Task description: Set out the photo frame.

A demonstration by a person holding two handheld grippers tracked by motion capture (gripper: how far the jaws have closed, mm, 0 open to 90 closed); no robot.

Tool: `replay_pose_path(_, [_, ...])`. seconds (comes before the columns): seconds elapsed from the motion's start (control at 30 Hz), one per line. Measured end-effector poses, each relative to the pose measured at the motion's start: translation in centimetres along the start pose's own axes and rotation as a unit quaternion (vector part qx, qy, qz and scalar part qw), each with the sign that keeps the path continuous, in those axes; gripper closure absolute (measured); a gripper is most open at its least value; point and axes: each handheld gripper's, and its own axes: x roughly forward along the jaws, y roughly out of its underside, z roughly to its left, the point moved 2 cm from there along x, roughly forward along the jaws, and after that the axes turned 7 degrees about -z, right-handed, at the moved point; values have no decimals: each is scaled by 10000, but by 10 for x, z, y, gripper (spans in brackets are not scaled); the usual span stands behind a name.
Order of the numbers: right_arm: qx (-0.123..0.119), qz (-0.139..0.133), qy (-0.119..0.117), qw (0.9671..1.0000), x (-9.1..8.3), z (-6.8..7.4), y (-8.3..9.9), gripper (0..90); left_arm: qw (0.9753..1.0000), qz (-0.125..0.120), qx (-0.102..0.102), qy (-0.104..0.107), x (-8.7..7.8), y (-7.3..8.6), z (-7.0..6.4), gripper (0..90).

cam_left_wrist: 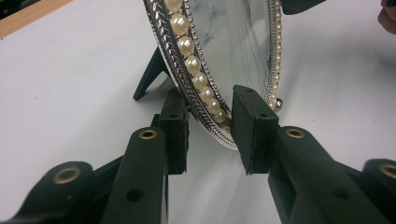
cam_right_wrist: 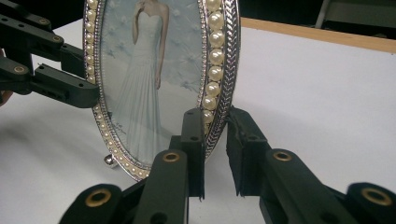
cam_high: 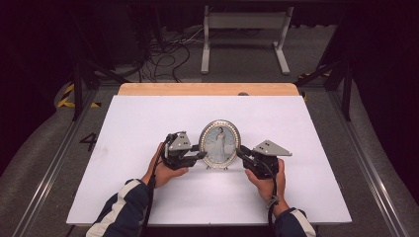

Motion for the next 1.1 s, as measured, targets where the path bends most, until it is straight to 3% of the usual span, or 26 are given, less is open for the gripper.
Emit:
replay_pose_path(0.87, [-287,84,14,9996,0,2,2,774,9999,18,121,-54,-3,0,-1,666])
replay_pose_path(1.1, [-593,210,0,9980,1,5,3,757,9997,-36,194,-142,-7,-1,-1,662])
